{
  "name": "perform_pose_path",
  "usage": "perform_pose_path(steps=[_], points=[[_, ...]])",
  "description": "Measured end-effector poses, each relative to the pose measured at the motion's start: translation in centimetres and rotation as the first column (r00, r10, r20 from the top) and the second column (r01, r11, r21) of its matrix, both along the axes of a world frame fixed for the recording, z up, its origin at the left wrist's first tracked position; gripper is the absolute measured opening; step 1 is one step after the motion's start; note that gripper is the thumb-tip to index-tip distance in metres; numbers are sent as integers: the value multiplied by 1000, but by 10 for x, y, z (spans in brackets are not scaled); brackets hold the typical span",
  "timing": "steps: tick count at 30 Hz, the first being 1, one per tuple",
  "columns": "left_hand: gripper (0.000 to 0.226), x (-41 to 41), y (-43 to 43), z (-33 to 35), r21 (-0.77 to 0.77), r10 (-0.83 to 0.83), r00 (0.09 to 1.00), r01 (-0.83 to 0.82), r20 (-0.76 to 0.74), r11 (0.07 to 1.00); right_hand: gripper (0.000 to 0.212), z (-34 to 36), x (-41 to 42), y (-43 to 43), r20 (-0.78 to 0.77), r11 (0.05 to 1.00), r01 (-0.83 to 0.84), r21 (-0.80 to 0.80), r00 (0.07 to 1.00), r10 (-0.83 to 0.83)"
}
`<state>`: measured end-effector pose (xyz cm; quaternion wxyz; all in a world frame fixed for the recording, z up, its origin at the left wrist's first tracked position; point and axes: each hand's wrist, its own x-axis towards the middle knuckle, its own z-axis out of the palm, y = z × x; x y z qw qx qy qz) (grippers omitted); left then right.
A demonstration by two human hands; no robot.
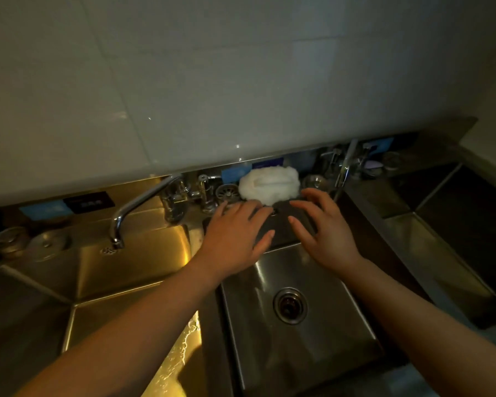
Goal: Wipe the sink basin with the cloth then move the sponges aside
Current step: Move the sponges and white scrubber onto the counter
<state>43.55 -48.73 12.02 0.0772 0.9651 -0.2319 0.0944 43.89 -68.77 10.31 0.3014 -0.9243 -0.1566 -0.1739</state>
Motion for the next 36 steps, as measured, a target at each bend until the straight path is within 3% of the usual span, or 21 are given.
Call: perform_pose_path(steps=[4,13,21,29,36], points=[[50,32,-12,-11,82,35,999,-34,-10,996,40,-5,40,-20,-46,996,-43,-78,998,40],[48,83,-18,-43,133,177,983,-169,-54,977,38,-44,102,-15,-133,997,-70,-29,989,65],[49,105,-8,-71,120,277,955,-264,-106,957,40,-76,152,-4,-178,997,-47,-53,983,37],[50,123,-7,-89,106,281,945,-266,-168,958,58,-96,178,7,-201,982,-68,-175,979,33],[48,114,2,-95,118,298,939,-280,-174,953,39,-101,182,16,-215,998,-25,-61,976,11]])
